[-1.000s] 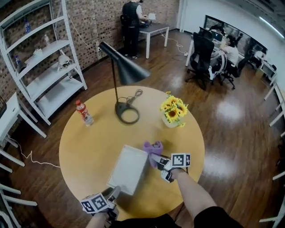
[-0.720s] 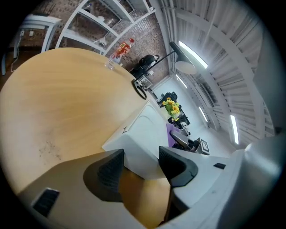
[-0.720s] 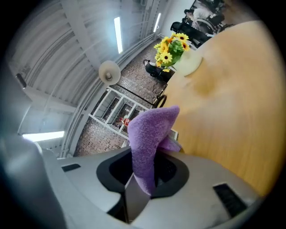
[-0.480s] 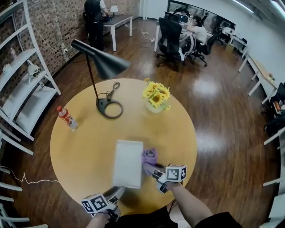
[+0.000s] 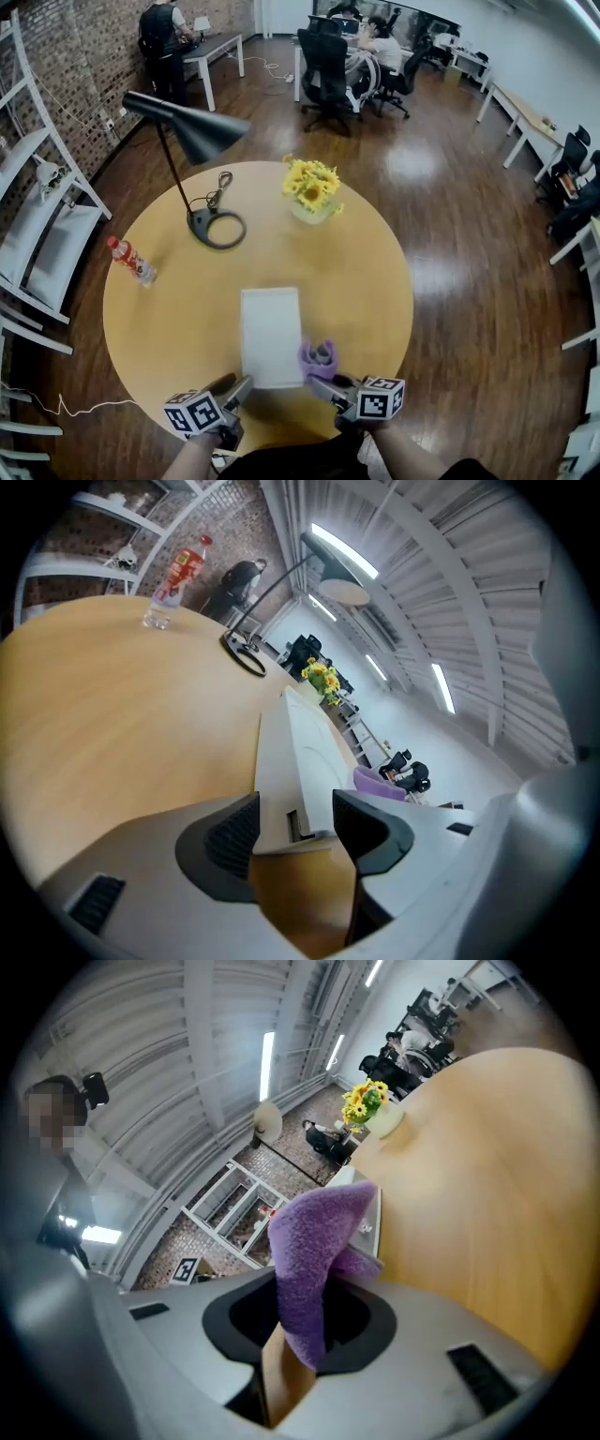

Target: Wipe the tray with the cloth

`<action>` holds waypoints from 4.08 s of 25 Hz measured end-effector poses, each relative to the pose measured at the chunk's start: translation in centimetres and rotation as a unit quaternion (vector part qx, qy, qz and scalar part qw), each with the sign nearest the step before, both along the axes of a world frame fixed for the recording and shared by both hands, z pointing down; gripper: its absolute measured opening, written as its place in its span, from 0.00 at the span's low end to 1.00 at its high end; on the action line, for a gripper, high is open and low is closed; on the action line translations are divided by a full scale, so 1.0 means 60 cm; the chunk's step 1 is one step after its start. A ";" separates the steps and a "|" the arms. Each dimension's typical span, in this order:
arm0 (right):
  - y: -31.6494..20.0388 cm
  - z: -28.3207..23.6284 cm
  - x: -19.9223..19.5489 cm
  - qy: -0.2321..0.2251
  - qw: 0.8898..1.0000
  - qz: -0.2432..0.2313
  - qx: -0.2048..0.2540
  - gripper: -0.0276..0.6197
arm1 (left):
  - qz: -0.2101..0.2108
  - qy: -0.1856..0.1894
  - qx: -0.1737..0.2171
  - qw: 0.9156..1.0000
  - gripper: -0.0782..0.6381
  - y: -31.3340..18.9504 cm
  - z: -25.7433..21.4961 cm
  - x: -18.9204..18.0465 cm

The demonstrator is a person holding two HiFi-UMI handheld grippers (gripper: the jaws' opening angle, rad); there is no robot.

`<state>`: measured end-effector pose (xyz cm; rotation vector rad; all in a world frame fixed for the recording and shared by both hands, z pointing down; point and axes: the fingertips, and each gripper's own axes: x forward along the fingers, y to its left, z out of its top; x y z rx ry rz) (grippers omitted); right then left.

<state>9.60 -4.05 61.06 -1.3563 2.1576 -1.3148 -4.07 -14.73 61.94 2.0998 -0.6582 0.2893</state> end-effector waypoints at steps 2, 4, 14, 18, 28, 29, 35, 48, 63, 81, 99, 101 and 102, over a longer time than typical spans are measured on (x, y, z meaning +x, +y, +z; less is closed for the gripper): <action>0.024 -0.011 -0.022 0.008 1.000 -0.018 0.009 0.18 | 0.018 0.005 -0.022 1.000 0.44 0.008 0.008 0.021; 0.039 -0.022 -0.044 0.025 0.998 -0.048 0.019 0.18 | 0.015 0.010 -0.031 0.999 0.44 0.016 0.009 0.027; 0.019 -0.038 -0.089 0.102 0.985 -0.134 0.044 0.18 | -0.008 0.042 -0.094 0.995 0.40 0.084 0.005 0.083; 0.031 -0.032 -0.022 0.140 0.985 -0.086 0.051 0.18 | -0.054 0.074 -0.132 0.987 0.39 0.101 0.014 0.114; 0.019 -0.038 0.221 0.211 0.968 0.131 0.024 0.18 | 0.044 0.111 -0.192 0.974 0.42 0.160 0.017 0.302; 0.024 -0.039 0.252 0.200 0.964 0.172 0.016 0.18 | 0.060 0.111 -0.188 0.974 0.43 0.162 0.013 0.317; 0.033 -0.013 0.338 0.077 0.953 0.291 -0.027 0.18 | 0.098 0.068 -0.035 0.992 0.43 0.119 -0.059 0.286; 0.071 0.056 0.263 -0.284 0.866 0.411 0.014 0.18 | 0.087 0.022 0.097 0.991 0.49 -0.139 -0.048 0.247; 0.135 0.072 0.153 -0.307 0.872 0.381 -0.023 0.18 | 0.157 0.003 0.104 0.982 0.49 -0.085 -0.039 0.204; -0.131 0.055 0.292 -0.196 0.949 0.236 -0.074 0.17 | 0.040 0.039 0.039 0.998 0.47 0.101 -0.064 0.107; -0.090 0.096 0.112 -0.225 0.934 0.272 -0.051 0.17 | 0.113 0.089 0.088 0.986 0.46 -0.007 -0.087 0.089; -0.084 0.093 0.088 -0.222 0.936 0.269 -0.054 0.17 | 0.103 0.061 0.117 0.986 0.47 -0.054 -0.076 0.084; -0.081 0.092 0.076 -0.216 0.939 0.262 -0.057 0.17 | 0.105 0.045 0.128 0.985 0.47 -0.070 -0.070 0.086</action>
